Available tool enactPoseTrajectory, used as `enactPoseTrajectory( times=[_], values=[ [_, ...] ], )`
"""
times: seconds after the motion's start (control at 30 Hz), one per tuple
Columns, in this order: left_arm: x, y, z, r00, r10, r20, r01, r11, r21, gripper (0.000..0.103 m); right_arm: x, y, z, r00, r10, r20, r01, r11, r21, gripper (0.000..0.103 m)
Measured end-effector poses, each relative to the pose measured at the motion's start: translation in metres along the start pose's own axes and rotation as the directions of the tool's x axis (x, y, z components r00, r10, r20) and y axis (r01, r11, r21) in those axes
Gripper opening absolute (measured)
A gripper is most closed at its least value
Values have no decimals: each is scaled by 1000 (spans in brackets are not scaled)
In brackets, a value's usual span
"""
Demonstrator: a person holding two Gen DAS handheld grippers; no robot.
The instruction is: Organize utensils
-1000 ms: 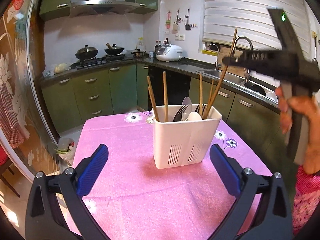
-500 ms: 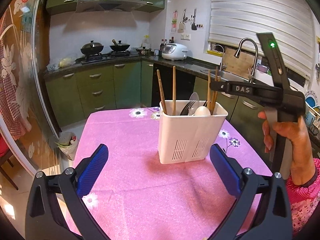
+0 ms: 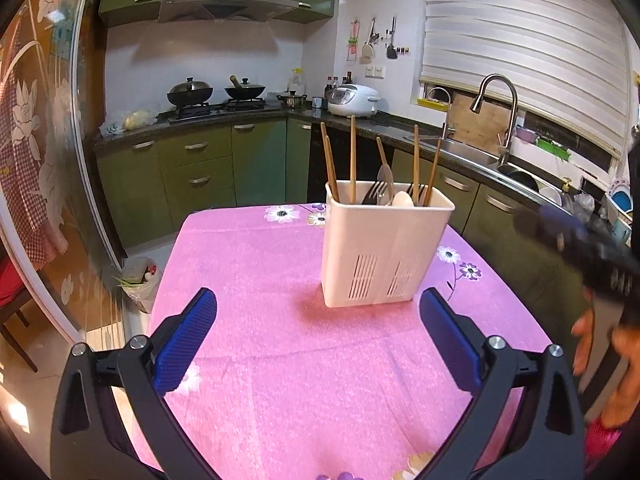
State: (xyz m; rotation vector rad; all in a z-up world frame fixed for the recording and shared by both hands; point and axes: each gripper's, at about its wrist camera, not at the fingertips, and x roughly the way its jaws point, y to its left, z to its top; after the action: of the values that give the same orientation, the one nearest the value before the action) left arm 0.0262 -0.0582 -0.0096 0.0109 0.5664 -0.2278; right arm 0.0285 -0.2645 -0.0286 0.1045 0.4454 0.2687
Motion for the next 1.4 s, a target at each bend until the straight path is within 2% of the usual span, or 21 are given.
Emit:
enactPoseTrajectory(
  times=[0.27, 0.43, 0.7, 1.4],
  values=[
    [-14, 1, -14, 1000, 27, 13, -27, 1000, 5, 97, -30, 0, -66, 999, -25, -31, 25, 999, 23, 99],
    [-16, 4, -17, 1000, 26, 10, -26, 1000, -7, 97, -49, 6, -85, 999, -45, -9, 45, 999, 1, 99],
    [-26, -5, -20, 999, 41, 24, -41, 998, 37, 97, -71, 1, -72, 998, -57, 20, 57, 998, 7, 99],
    [-29, -3, -26, 999, 41, 9, -41, 999, 33, 97, -94, -1, -46, 994, -92, 58, 92, 996, 13, 99]
  ],
)
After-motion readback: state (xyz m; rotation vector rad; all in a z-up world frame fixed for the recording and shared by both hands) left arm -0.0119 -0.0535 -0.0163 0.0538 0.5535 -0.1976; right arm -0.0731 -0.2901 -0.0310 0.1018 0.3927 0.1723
